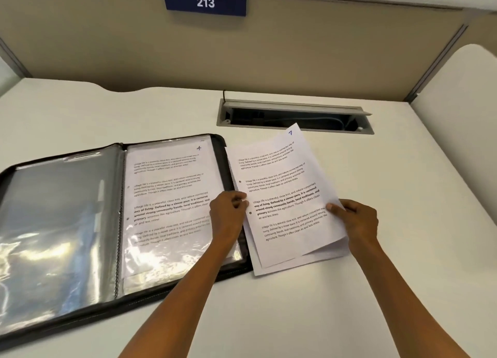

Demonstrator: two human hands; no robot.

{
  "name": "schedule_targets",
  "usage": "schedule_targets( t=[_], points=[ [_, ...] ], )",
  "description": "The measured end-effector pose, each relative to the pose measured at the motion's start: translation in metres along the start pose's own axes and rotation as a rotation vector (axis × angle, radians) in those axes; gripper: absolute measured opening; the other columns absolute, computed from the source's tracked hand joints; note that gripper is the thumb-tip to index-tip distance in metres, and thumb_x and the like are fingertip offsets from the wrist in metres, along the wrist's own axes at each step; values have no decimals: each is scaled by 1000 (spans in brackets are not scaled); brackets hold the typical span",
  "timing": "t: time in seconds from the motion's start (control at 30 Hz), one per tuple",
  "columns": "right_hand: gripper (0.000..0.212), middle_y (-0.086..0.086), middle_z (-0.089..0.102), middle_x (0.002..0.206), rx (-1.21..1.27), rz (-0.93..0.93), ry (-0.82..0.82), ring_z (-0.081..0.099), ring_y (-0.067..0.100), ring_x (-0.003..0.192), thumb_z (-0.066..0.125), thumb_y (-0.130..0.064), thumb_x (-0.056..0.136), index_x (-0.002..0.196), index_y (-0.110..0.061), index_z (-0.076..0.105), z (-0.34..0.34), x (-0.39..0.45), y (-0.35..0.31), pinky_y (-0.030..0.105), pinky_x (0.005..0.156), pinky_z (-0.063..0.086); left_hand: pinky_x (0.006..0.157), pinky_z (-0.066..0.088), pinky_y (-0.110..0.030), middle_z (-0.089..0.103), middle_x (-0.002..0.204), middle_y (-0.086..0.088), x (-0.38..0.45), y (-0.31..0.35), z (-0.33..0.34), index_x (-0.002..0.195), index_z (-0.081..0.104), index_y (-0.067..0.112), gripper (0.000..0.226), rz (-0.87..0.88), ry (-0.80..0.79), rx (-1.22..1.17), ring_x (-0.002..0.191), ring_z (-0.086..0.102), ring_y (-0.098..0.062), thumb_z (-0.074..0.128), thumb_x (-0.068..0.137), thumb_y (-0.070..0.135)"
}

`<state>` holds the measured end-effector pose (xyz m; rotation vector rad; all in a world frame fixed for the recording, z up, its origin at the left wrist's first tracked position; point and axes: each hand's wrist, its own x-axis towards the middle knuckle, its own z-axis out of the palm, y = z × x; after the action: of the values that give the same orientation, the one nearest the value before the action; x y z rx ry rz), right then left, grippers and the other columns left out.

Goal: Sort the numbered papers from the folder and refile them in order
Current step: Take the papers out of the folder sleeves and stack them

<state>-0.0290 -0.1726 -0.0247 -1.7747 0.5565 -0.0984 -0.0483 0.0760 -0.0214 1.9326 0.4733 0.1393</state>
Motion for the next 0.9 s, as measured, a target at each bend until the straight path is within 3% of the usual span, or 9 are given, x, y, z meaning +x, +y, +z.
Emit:
schedule_targets(
  t=[0.17,0.3,0.37,0.5,0.57,0.63,0.77,0.83,0.9],
  points=[
    [27,6,70,85,-19,17,28,62,21,77,81,-10,71,97,-7,73,7,6,4,25,75,47,85,48,-27,66,104,-3,6,-4,-3,98,69,10,12,115,33,115,90,61,-11,64,86,9],
    [30,8,70,88,-57,6,24,62,21,78,81,-10,72,100,-6,72,12,5,6,26,79,46,74,42,-15,61,100,1,-2,-12,-19,99,69,12,14,228,43,218,85,57,-10,62,87,8],
    [30,9,70,90,-90,-13,21,62,22,80,80,-10,72,101,-5,72,13,4,6,28,81,48,78,42,-21,52,96,4,-8,-17,-30,103,68,16,16,267,77,279,90,51,-13,64,87,13],
    [29,12,72,94,-248,-89,44,66,27,87,80,-18,74,100,-7,73,14,4,8,35,85,51,87,26,-32,47,112,-4,-19,-30,-53,122,60,22,54,178,86,486,107,41,-22,73,75,45],
    [32,11,72,96,-363,-154,59,66,29,90,79,-24,76,102,-9,72,13,4,8,38,84,51,89,25,-36,43,121,-6,-22,-35,-60,130,52,24,77,97,14,621,115,38,-25,73,66,60],
    [38,11,71,101,-410,-206,59,64,28,94,79,-26,76,109,-9,70,10,3,9,37,86,49,92,27,-37,40,123,-5,-24,-40,-65,132,49,25,83,57,-52,669,116,37,-24,73,63,62],
    [44,12,65,112,-532,-334,131,52,35,107,80,-27,75,115,-12,66,11,-4,9,48,92,42,86,39,-31,53,102,0,-23,-42,-68,113,64,19,49,84,-74,429,99,55,-20,79,71,38],
    [39,13,64,111,-542,-417,150,49,37,107,79,-26,76,111,-14,68,18,-13,2,51,91,42,76,42,-26,61,91,2,-26,-37,-71,103,69,17,27,93,-27,330,85,60,-15,75,78,26],
    [28,10,65,105,-503,-528,100,50,34,102,79,-23,76,101,-16,71,32,-29,-6,47,87,43,77,48,-29,66,85,4,-28,-33,-78,97,71,19,16,108,73,201,76,60,-9,72,81,21]
  ],
)
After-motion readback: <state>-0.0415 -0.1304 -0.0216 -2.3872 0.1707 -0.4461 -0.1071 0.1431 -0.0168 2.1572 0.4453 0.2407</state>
